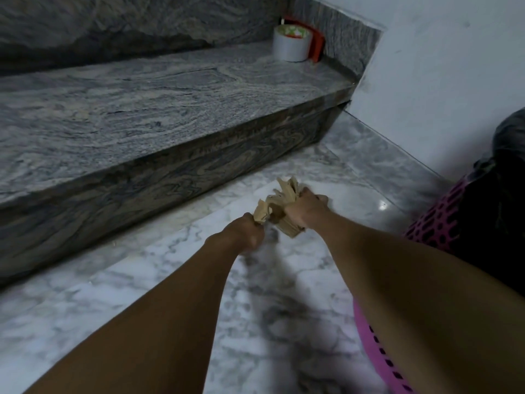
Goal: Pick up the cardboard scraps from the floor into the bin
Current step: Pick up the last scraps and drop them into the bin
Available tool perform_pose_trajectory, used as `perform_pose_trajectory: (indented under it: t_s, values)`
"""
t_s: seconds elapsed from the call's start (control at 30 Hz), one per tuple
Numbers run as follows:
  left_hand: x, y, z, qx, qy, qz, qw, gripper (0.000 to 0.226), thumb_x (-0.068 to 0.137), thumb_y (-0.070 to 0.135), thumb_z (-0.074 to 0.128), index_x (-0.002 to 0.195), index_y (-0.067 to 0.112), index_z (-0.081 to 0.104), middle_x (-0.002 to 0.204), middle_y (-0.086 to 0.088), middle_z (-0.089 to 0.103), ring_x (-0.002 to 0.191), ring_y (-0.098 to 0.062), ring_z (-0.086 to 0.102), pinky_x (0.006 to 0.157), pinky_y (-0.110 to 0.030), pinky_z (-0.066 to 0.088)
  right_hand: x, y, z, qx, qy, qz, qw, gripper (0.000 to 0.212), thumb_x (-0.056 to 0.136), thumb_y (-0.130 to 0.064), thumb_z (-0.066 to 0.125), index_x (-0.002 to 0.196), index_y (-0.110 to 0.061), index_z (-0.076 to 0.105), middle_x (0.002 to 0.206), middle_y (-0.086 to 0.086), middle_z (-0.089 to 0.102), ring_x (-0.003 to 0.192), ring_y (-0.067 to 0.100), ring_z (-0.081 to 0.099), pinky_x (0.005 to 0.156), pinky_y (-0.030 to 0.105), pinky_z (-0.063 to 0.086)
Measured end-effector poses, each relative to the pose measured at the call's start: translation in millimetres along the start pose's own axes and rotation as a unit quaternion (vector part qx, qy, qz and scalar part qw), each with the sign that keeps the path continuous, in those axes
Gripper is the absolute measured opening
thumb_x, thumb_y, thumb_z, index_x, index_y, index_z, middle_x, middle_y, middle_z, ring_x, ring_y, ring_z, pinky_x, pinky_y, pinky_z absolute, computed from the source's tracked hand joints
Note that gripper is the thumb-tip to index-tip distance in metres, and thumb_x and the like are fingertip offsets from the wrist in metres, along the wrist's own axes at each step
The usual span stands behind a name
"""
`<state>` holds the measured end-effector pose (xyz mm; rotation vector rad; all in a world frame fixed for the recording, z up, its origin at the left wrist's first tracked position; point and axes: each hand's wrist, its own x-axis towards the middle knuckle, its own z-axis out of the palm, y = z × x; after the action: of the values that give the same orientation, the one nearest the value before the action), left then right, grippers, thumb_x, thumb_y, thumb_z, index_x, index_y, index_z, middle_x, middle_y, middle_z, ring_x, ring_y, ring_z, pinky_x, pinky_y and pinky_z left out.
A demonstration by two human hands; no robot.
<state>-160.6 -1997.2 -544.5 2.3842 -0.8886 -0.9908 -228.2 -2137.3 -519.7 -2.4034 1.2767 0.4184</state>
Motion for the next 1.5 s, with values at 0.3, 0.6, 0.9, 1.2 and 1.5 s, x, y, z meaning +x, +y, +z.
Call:
perform_pose_trajectory:
  t_s: [0.3,0.6,0.9,1.2,1.5]
  values:
    - [-4.6,4.5,-3.4,-0.014,-0.007,-0.005,1.000,0.040,0.099,0.026,0.035,0.134,0.006,0.040,0.135,-0.016,0.049,0.114,-0.029,0.050,0.083,-0.031,0.036,-12.2,0.2,22.0,0.091,0.077,0.003,0.993,0.044,0.087,-0.031,0.057,0.129,-0.023,0.052,0.125,0.009,0.060,0.115,0.034,0.056,0.094,0.040,0.045]
    - [-39.4,3.9,-28.4,-0.111,-0.003,-0.003,0.994,0.022,0.099,0.023,0.033,0.112,0.006,0.039,0.089,-0.011,0.049,0.070,-0.019,0.046,0.060,-0.030,0.038,-46.1,-2.7,1.3,0.265,0.095,0.028,0.959,0.029,0.083,-0.033,0.060,0.112,-0.027,0.056,0.101,0.002,0.066,0.092,0.028,0.063,0.089,0.042,0.052]
    - [-122.0,86.4,-81.8,-0.239,0.073,0.090,0.964,0.038,0.101,0.025,0.036,0.135,0.009,0.033,0.117,-0.020,0.056,0.104,-0.039,0.063,0.084,-0.048,0.054,-134.8,-25.7,-98.5,0.420,0.154,-0.041,0.894,0.020,0.086,-0.030,0.058,0.103,-0.019,0.059,0.085,0.002,0.065,0.073,0.021,0.061,0.061,0.028,0.044]
    - [-218.6,201.2,-121.2,-0.329,0.053,0.210,0.919,0.021,0.099,0.018,0.034,0.099,0.015,0.055,0.083,-0.006,0.062,0.068,-0.019,0.058,0.060,-0.030,0.049,-268.8,-4.2,-226.1,0.481,0.140,-0.100,0.859,0.017,0.089,-0.025,0.056,0.086,-0.010,0.063,0.064,0.006,0.059,0.049,0.018,0.053,0.042,0.019,0.035]
    - [-283.5,306.2,-32.7,-0.226,-0.020,0.365,0.903,0.023,0.091,0.014,0.046,0.069,0.011,0.052,0.063,-0.005,0.051,0.057,-0.019,0.049,0.047,-0.020,0.037,-359.8,116.6,-275.2,0.381,0.189,-0.026,0.905,0.040,0.088,-0.049,0.059,0.100,-0.012,0.067,0.087,0.004,0.069,0.072,0.019,0.060,0.067,0.031,0.047]
